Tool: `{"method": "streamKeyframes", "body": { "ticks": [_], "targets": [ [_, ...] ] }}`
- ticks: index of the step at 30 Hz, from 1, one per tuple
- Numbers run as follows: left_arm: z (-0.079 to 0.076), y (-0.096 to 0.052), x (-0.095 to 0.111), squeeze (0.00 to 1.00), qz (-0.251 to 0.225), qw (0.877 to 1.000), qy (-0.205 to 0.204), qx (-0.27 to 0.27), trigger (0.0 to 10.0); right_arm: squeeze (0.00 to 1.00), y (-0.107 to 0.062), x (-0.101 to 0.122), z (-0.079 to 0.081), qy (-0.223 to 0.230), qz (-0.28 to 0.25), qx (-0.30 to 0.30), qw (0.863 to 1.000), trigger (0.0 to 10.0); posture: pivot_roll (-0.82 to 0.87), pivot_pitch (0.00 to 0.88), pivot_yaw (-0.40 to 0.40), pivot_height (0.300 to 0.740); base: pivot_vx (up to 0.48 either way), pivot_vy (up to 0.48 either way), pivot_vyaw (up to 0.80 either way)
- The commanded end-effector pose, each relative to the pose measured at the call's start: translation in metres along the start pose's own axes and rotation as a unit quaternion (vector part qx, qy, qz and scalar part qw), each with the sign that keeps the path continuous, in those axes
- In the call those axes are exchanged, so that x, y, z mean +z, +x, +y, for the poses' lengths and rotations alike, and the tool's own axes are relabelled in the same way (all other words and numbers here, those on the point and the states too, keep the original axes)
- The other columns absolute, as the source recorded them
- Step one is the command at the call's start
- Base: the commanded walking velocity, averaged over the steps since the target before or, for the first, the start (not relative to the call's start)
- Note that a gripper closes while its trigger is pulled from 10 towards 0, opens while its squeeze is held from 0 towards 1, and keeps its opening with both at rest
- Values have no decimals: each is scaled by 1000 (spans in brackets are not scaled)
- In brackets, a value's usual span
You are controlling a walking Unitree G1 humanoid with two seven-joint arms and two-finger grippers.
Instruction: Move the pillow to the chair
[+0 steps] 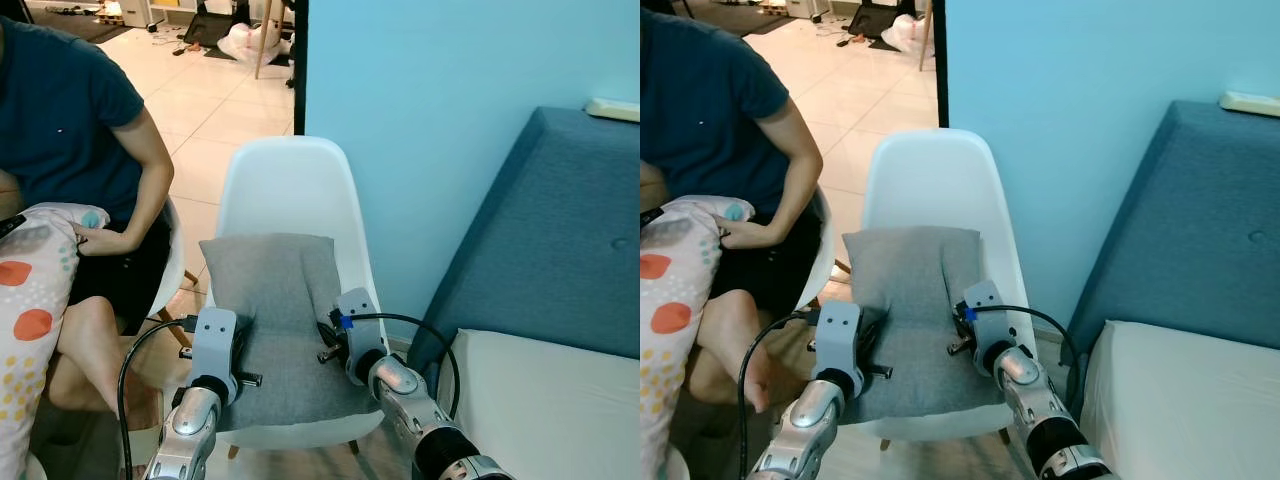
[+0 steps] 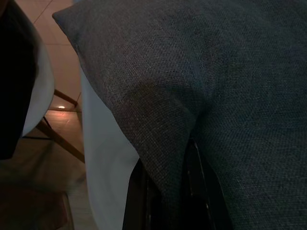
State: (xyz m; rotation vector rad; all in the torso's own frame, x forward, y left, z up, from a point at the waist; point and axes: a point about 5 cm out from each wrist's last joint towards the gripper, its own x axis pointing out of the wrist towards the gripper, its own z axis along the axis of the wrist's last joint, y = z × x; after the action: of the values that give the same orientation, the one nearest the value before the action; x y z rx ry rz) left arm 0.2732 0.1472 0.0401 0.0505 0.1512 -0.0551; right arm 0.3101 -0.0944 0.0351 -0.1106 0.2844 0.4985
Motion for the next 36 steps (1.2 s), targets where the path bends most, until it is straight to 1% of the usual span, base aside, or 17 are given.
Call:
{"method": "streamKeyframes", "body": {
  "ticks": [1, 5, 8, 10, 12, 15, 16, 17, 18, 27, 29, 30, 32, 36],
  "targets": [
    [38, -1, 12, 0, -30, 995, 3, 95, 10000, 0, -15, -23, -20, 5, 45, -40, 998, 10000, 80, 83, -3, 740, 0, 0, 0],
    [37, 0, 11, 0, -24, 996, 4, 91, 10000, 0, -15, -23, -19, 6, 44, -39, 998, 10000, 81, 79, -4, 740, 0, 0, 0],
    [34, 2, 8, 0, -10, 997, 6, 74, 10000, 0, -14, -22, -19, 8, 40, -45, 998, 10000, 80, 77, -3, 740, 0, 0, 0],
    [32, 3, 8, 0, -8, 998, 10, 66, 10000, 0, -13, -20, -20, 8, 33, -53, 998, 10000, 79, 74, -2, 740, 0, 0, 0],
    [31, 6, 9, 0, -9, 998, 13, 62, 10000, 0, -12, -13, -22, 21, 12, -63, 998, 10000, 78, 72, -2, 740, 0, 0, 0],
    [31, 7, 11, 0, -11, 998, 15, 62, 10000, 0, -12, -11, -23, 25, 6, -66, 997, 10000, 77, 72, -2, 740, 0, 0, 0],
    [31, 10, 14, 0, -16, 998, 18, 62, 10000, 0, -11, -6, -26, 37, -7, -73, 997, 10000, 75, 73, 0, 730, 0, 0, 0],
    [32, 11, 15, 0, -18, 998, 18, 62, 10000, 0, -10, -5, -27, 38, -10, -74, 996, 10000, 74, 73, 0, 725, 0, 0, 0],
    [32, 11, 15, 0, -18, 998, 18, 62, 10000, 0, -10, -5, -27, 38, -10, -74, 996, 10000, 74, 73, 0, 725, 0, 0, 0],
    [35, 17, 19, 0, -17, 997, 31, 63, 10000, 0, -10, -7, -26, 34, 0, -65, 997, 10000, 75, 81, -7, 676, 0, 0, 0],
    [35, 17, 19, 0, -16, 997, 32, 64, 10000, 0, -10, -8, -25, 33, 2, -62, 998, 10000, 76, 82, -8, 676, 0, 0, 0],
    [35, 17, 19, 0, -16, 997, 33, 65, 10000, 0, -10, -9, -23, 23, 7, -50, 998, 10000, 78, 85, -10, 676, 0, 0, 0],
    [35, 18, 20, 0, -16, 997, 34, 65, 10000, 0, -10, -10, -21, 20, 8, -43, 999, 10000, 80, 87, -11, 676, 0, 0, 0],
    [36, 22, 23, 0, -17, 997, 39, 60, 10000, 0, -9, -6, -24, 20, 0, -54, 998, 10000, 81, 92, -10, 676, 0, 0, 0]
  ]
}}
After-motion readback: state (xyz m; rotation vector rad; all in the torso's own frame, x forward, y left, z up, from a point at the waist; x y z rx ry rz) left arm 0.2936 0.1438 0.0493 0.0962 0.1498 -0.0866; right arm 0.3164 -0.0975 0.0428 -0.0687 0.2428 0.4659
